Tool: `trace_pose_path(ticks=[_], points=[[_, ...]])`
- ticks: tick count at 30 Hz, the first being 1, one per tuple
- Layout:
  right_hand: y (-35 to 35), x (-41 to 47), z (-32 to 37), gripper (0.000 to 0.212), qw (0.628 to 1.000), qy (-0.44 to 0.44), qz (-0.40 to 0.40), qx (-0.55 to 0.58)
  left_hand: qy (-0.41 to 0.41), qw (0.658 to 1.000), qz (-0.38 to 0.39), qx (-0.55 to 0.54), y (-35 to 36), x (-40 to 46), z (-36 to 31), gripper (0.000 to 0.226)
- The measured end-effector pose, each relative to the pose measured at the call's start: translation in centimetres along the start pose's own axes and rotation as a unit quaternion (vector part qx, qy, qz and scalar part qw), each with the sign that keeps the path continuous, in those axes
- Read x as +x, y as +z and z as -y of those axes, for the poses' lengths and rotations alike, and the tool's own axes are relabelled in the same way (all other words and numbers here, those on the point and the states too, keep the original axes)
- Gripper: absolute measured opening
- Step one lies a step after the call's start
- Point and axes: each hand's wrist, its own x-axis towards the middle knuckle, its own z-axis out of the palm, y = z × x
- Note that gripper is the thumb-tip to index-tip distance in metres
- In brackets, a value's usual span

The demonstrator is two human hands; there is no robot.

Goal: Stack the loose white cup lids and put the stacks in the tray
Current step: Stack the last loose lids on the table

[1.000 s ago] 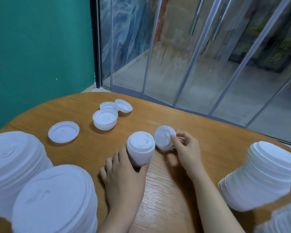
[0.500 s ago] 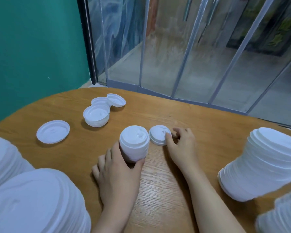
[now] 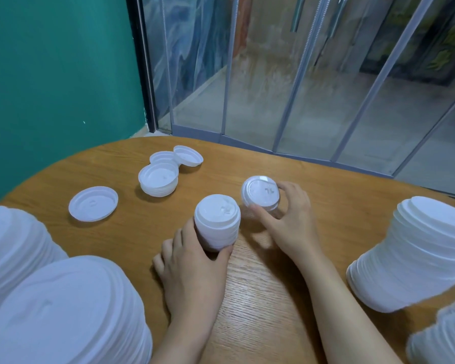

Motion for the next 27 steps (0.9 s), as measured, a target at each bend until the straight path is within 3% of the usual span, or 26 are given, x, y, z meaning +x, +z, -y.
trace_pose_path(ticks=[5,11,27], points=[[-1.1,0.7,3.2,0.052,0.993,-0.036,0.064,0.097,0.007,1.0,0.002,0.007,0.1,0.1,0.1,0.068],[-2.1,0.6,5.0,0.064,0.983,-0.043,0.173,0.05,0.008,1.0,0.006,-0.001,0.2,0.0,0.3,0.069],[0.1,-0.7,5.4,0.068,0.972,-0.04,0.233,0.006,0.012,1.0,0.001,-0.007,0.3,0.1,0.5,0.073]])
